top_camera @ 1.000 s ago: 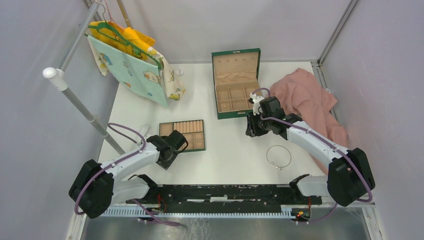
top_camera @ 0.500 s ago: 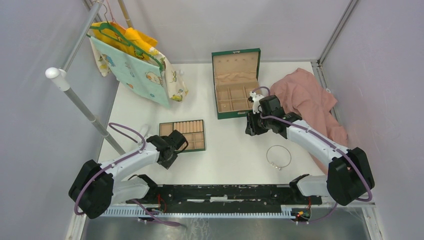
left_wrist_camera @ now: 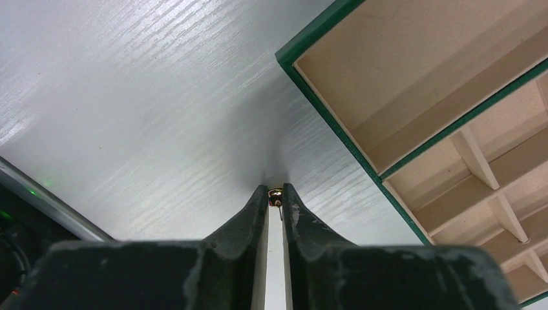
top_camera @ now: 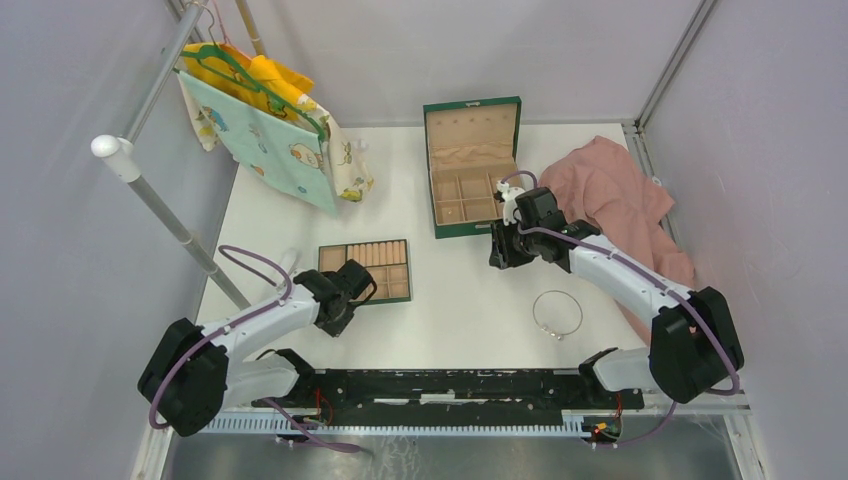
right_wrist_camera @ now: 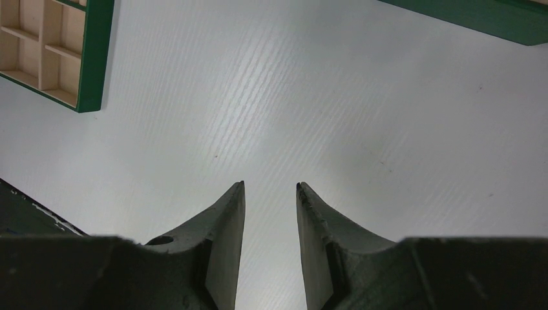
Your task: Organize the mixed jewelry
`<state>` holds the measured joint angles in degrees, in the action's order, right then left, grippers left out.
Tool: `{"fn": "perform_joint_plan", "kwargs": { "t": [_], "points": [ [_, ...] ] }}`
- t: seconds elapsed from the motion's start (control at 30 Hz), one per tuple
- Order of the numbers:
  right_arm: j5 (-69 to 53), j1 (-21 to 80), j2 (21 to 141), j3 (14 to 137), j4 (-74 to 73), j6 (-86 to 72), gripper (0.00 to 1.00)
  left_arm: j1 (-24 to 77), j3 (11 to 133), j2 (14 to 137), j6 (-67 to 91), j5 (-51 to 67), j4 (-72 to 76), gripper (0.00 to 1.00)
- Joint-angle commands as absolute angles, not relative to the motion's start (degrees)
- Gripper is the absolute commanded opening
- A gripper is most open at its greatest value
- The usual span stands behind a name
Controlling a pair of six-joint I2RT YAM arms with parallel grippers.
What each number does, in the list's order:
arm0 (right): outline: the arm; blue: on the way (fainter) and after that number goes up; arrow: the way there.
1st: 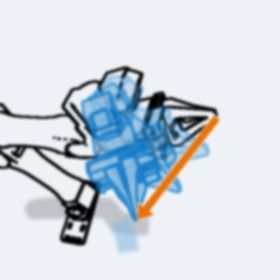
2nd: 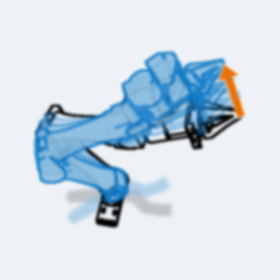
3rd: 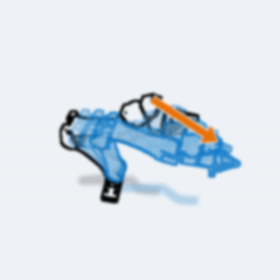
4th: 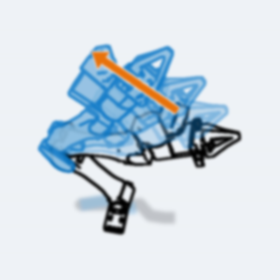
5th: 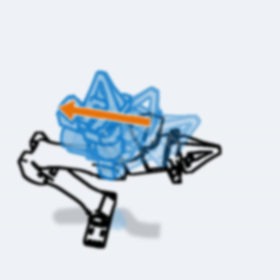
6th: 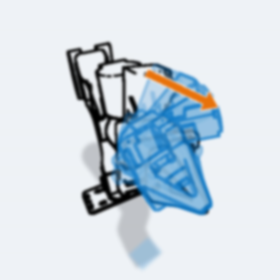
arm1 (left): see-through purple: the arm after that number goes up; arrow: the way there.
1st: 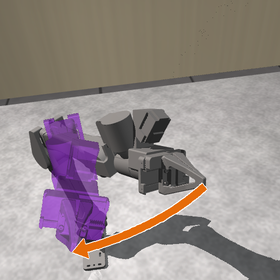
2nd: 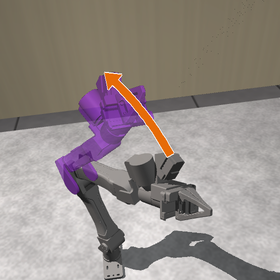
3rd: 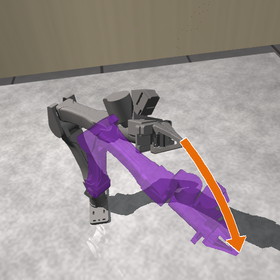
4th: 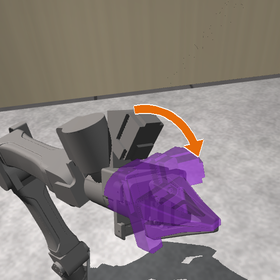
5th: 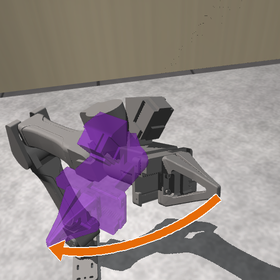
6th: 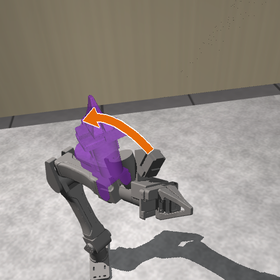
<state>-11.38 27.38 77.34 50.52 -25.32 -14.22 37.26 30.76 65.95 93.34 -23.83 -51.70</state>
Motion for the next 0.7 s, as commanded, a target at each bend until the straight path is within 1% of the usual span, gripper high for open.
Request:
{"fn": "perform_joint_plan", "kwargs": {
  "t": [0.0, 0.03, 0.2, 0.43, 0.67],
  "points": [
    [-10.3, 27.6, 77.8, 53.3, -24.8, -13.7, 0.41, 37.4, 30.0, 67.6, 93.2, -21.8, -49.9, 0.15],
    [-10.3, 27.7, 77.8, 53.4, -24.8, -13.7, 0.4, 37.4, 30.2, 67.6, 93.0, -21.9, -50.0, 0.12],
    [-10.1, 27.7, 78.1, 53.7, -24.9, -13.7, 0.41, 37.5, 31.5, 68.5, 91.8, -21.6, -50.2, 0.08],
    [-9.1, 27.7, 77.7, 53.9, -25.1, -13.5, 0.41, 39.7, 35.3, 70.1, 88.8, -21.7, -50.5, 0.08],
    [-6.5, 27.6, 76.6, 54.6, -25.9, -13.4, 0.41, 44.0, 44.7, 74.4, 83.2, -21.8, -51.9, 0.07]
  ]
}}
